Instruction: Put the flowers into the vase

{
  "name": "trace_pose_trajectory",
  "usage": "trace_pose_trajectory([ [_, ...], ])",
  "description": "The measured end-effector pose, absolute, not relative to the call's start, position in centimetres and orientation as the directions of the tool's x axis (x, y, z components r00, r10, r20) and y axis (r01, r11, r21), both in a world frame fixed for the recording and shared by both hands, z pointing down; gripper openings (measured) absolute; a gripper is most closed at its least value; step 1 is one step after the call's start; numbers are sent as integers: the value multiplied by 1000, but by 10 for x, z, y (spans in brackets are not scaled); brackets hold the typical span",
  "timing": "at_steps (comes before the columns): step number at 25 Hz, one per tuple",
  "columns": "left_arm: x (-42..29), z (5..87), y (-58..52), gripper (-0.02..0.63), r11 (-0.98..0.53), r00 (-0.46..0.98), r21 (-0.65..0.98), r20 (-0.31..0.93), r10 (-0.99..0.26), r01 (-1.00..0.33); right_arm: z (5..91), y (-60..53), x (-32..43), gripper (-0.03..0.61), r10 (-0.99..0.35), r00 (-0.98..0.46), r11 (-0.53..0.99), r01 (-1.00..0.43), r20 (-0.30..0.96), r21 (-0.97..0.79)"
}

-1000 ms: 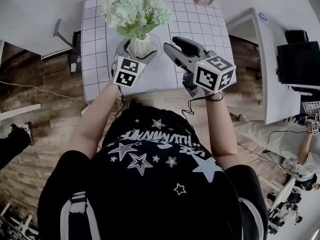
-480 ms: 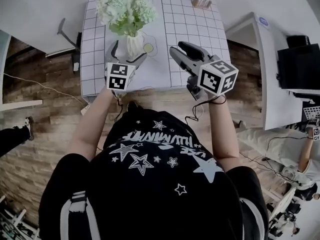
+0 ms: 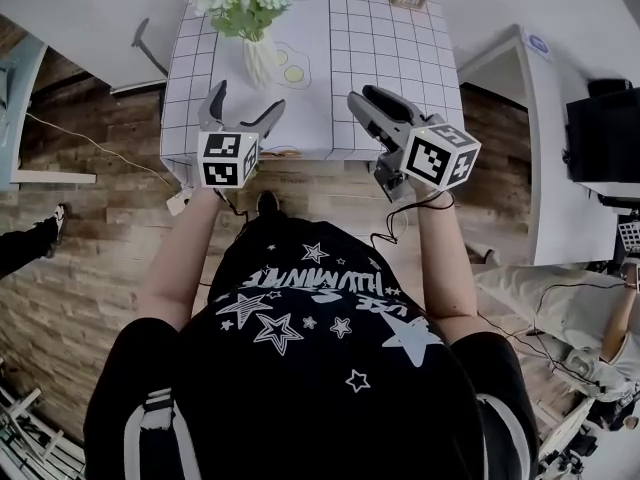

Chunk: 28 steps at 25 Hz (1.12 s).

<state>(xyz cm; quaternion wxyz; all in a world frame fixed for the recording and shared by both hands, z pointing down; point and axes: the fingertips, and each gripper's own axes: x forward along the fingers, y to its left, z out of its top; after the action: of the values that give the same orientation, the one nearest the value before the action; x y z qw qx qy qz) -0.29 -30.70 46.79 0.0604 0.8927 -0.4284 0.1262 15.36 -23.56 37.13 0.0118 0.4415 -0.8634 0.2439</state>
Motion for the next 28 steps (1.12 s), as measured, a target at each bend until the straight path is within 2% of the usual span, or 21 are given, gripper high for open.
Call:
trace_pose_trajectory([
  [6, 6, 440, -253, 436, -605, 597, 36, 221, -771, -795, 371, -198, 164, 164, -746, -630, 511, -749, 214, -422],
  [12, 16, 426, -196, 415, -599, 602, 77, 179, -778, -797, 374, -148, 165, 158, -718, -665, 538, -717, 205, -443],
  [14, 16, 423, -178, 372, -590, 594, 80, 173, -785, -803, 373, -131, 168, 142, -716, -672, 545, -707, 190, -450],
  [17, 18, 423, -152, 339, -572, 577, 87, 177, -797, -816, 374, -112, 175, 65, -709, -681, 552, -698, 184, -457],
  [18, 19, 425, -142, 331, -567, 572, 87, 183, -799, -819, 376, -106, 176, 57, -700, -688, 559, -695, 192, -451],
  [21, 20, 426, -113, 279, -561, 563, 72, 199, -802, -825, 384, -92, 176, 57, -683, -700, 576, -692, 210, -435],
  [28, 20, 412, -83, 253, -590, 578, -10, 186, -795, -808, 389, -75, 164, 44, -676, -718, 588, -661, 166, -466],
])
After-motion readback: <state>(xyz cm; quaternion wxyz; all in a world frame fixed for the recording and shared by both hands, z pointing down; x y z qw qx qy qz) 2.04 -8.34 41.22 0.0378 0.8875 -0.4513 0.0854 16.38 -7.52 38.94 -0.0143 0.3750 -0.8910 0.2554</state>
